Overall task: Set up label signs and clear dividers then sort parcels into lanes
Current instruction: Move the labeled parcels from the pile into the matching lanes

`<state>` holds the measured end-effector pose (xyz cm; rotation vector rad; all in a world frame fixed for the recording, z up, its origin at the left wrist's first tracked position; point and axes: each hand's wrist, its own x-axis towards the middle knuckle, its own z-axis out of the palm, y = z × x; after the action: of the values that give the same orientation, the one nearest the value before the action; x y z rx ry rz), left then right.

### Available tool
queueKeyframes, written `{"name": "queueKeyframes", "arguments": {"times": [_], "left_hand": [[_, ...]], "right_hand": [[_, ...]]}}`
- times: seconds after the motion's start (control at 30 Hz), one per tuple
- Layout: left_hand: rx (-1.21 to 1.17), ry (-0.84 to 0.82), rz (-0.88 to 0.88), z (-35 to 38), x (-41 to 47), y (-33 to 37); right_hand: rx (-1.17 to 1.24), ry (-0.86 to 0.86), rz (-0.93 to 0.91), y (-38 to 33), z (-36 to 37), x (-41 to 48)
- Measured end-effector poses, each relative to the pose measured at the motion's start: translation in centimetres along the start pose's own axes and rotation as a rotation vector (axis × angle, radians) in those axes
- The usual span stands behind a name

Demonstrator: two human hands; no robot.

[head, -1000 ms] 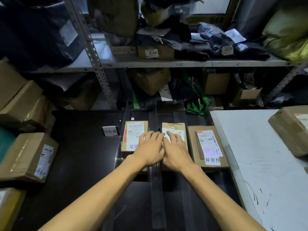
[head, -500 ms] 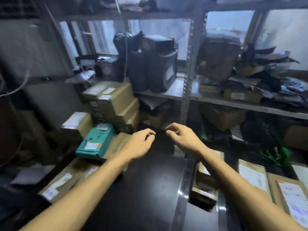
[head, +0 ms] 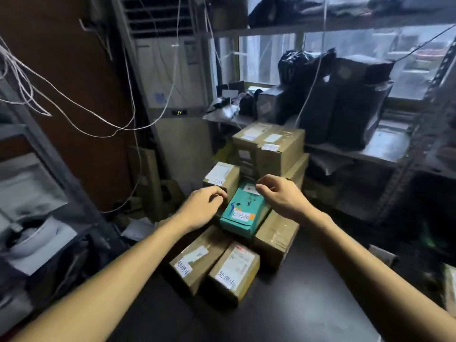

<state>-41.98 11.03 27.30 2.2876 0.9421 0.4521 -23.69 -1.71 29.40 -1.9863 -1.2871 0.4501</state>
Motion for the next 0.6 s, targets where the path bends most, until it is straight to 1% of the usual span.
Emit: {"name": "queueKeyframes", "arguments": {"times": [0.2,0.27,0.37,0.43,0.5,0.6], "left_hand": [[-0.015,-0.037,-0.008,1.0,8.0,-5.7],[-0.018,-0.031,0.012,1.4,11.2,-7.8],[0.013,-0.064,-0.013,1.2,15.0,-11.0],[0.016,-0.057,-0.055,1.1,17.5,-13.2],[-0.012,-0.064,-0.142,1.1,19.6,-14.8],[-0.014,-0.126,-0.245,1.5,21.9,-16.8]], "right_hand": [[-0.023,-0.084,0.091,2.2,5.2,7.0],[-0.027,-0.077,0.135,3.6,6.4,10.1],[-0.015,-0.059,0.196,5.2,8.7,13.6],[-0.011,-0.075,0.226,6.1,10.5,15.9],[0.028,-0.072,0.285,6.4,12.0,17.7],[0.072,-0.069,0.345,6.9,13.9,19.8]]}}
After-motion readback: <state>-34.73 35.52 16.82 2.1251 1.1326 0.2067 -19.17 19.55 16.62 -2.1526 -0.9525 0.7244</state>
